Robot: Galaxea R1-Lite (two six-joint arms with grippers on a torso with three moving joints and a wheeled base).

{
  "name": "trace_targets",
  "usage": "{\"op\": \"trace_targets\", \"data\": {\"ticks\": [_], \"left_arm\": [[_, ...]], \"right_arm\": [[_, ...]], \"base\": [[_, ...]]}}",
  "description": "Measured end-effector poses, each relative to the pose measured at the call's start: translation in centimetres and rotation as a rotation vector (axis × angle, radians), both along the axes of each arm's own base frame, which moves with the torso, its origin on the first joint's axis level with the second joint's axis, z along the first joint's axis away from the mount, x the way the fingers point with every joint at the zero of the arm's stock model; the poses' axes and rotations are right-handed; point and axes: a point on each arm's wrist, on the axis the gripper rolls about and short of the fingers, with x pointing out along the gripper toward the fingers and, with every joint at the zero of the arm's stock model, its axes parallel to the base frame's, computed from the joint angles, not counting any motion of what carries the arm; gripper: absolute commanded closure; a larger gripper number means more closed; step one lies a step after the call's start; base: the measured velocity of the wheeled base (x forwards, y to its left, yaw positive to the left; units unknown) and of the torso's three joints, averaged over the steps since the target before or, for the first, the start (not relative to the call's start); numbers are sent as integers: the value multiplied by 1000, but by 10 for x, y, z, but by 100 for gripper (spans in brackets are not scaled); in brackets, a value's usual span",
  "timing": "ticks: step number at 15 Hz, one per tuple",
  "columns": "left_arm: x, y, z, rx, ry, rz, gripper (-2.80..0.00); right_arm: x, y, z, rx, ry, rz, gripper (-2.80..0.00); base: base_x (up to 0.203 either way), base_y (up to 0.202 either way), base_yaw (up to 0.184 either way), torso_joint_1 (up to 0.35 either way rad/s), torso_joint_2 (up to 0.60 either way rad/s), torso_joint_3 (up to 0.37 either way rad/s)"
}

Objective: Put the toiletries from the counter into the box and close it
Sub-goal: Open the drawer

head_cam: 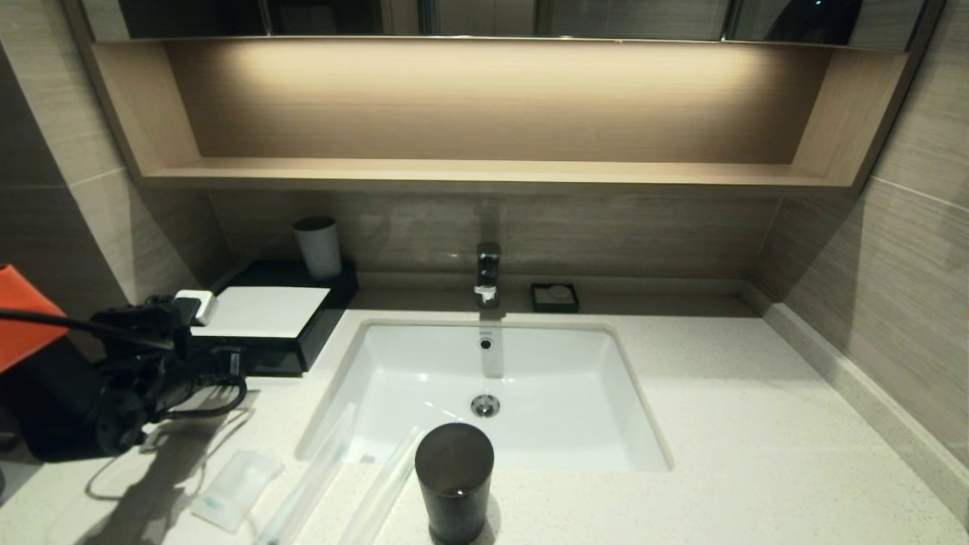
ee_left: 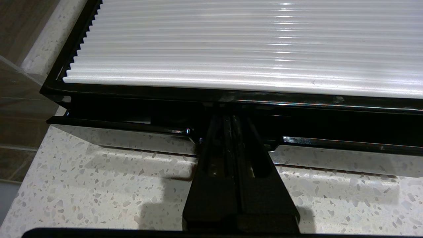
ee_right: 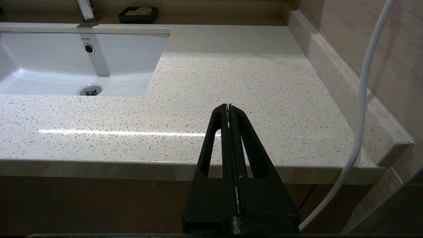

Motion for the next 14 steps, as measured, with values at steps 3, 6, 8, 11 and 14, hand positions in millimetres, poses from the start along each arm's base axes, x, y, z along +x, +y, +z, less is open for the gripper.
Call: {"op": "trace_targets", "data": {"ticks": [3,6,8,11,14], "left_arm": [[1,0,0,0,6,3,0],[2,1,0,-2,22,9,0],[3,1,0,-7,41,9,0],[2,1,2,-12,69,11,0],[-1,0,5,-22,118,11,0]], "right_arm": [[0,0,0,1,0,0,0],[0,0,0,1,0,0,0],[0,0,0,0,0,0,0],[0,0,0,1,0,0,0],[0,0,0,1,0,0,0]], "base": [[0,0,0,0,0,0],[0,0,0,0,0,0],[0,0,0,0,0,0],[0,0,0,0,0,0],[0,0,0,0,0,0]]}}
